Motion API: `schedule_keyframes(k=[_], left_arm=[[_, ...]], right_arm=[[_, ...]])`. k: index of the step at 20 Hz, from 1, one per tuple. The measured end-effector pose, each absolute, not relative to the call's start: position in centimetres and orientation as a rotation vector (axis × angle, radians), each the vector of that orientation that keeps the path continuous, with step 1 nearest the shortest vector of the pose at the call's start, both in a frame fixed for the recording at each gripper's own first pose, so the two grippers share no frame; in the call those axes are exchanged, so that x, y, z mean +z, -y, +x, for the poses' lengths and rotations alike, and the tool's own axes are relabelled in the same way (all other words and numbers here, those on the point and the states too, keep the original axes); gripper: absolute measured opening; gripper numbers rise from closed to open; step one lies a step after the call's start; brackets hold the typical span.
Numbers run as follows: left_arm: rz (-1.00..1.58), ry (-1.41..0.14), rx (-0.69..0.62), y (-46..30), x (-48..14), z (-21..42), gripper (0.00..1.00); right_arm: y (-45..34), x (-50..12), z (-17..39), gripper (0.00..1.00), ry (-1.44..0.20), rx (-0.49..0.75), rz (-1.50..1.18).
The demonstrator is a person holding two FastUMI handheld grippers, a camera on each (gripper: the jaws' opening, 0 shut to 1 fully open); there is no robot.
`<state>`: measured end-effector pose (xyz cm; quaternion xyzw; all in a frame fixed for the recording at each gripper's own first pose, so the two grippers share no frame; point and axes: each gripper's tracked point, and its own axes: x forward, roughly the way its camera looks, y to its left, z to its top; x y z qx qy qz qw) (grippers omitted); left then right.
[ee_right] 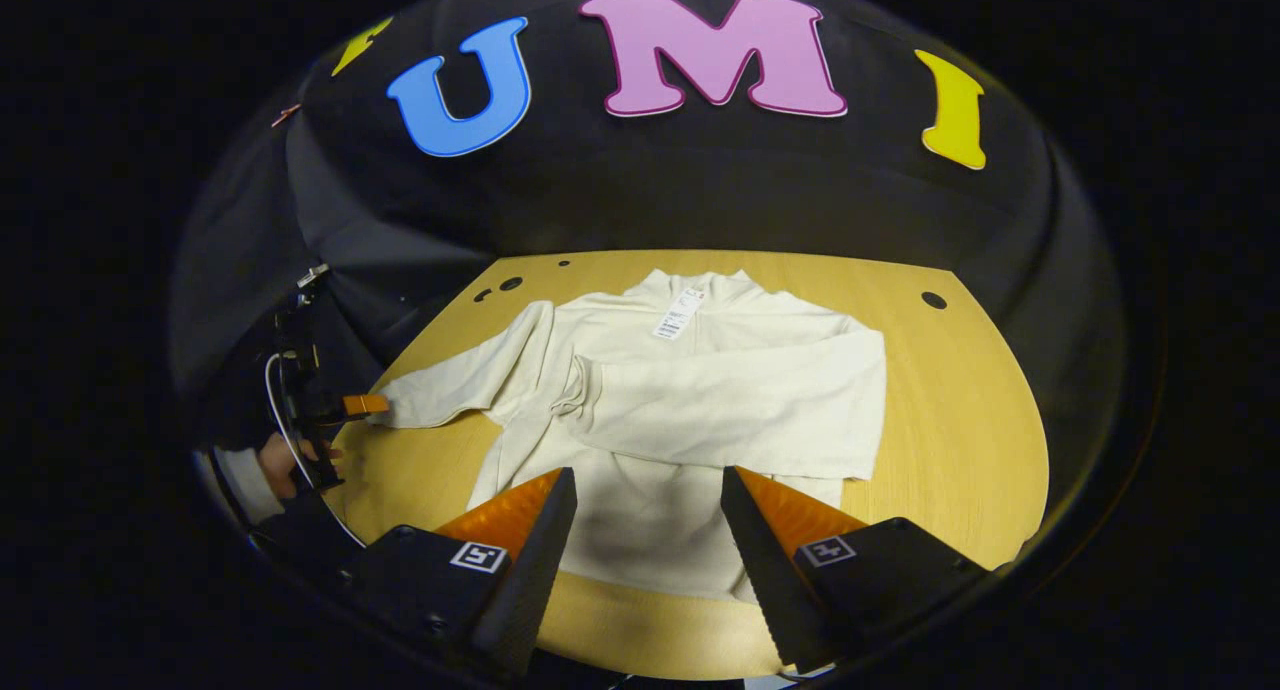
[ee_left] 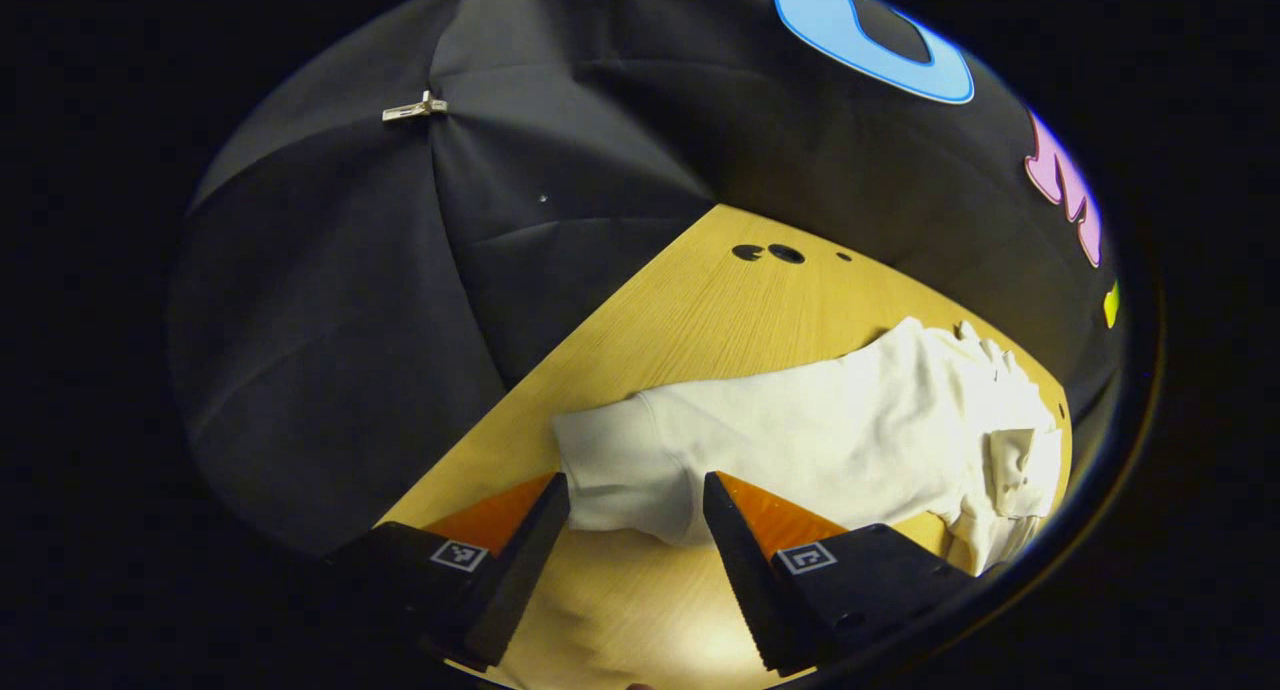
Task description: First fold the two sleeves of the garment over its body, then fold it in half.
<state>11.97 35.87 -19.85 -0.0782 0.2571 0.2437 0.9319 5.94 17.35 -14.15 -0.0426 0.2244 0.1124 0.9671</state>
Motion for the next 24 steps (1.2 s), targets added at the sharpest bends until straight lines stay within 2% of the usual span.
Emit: schedule_keyframes(k=[1, 2, 4, 6, 7, 8, 9, 13, 15, 19, 24], left_arm=[[-0.162, -0.552, 0.511, -36.2, -20.4, 12.0, 0.84], [-0.173, -0.589, 0.519, -36.2, -21.5, 11.8, 0.89], [-0.146, -0.603, 0.535, -36.5, -21.8, 11.9, 0.93], [-0.128, -0.615, 0.529, -36.2, -21.6, 12.1, 0.92], [-0.119, -0.613, 0.514, -36.2, -21.5, 12.7, 0.85], [-0.11, -0.625, 0.5, -35.7, -21.6, 12.8, 0.84], [-0.102, -0.627, 0.468, -35.2, -21.6, 13.4, 0.75], [-0.141, -0.62, 0.423, -34.5, -21.1, 13.8, 0.23], [-0.196, -0.604, 0.4, -33.9, -20.8, 13.8, 0.14], [-0.233, -0.491, 0.374, -31.3, -17.8, 13.6, 0.13], [-0.187, -0.377, 0.223, -22.5, -12.5, 14.7, 0.13]], right_arm=[[-16.8, -14.1, 5.8, 0.9, -0.452, 0.221, -0.082], [-16.3, -14.1, 5.5, 0.9, -0.454, 0.216, -0.082], [-15.5, -14.3, 5.1, 0.9, -0.46, 0.207, -0.086], [-14.5, -14.4, 4.6, 0.9, -0.462, 0.198, -0.087], [-14.0, -14.5, 4.3, 0.9, -0.464, 0.191, -0.078], [-13.5, -14.7, 4.0, 0.9, -0.468, 0.184, -0.068], [-12.9, -14.8, 3.7, 0.9, -0.473, 0.178, -0.06], [-10.8, -14.5, 2.7, 0.9, -0.466, 0.153, -0.05], [-10.1, -14.5, 2.6, 0.9, -0.464, 0.145, -0.038], [-8.9, -15.0, 2.7, 0.9, -0.478, 0.134, -0.027], [-7.4, -16.4, 3.0, 0.9, -0.521, 0.126, -0.014]])
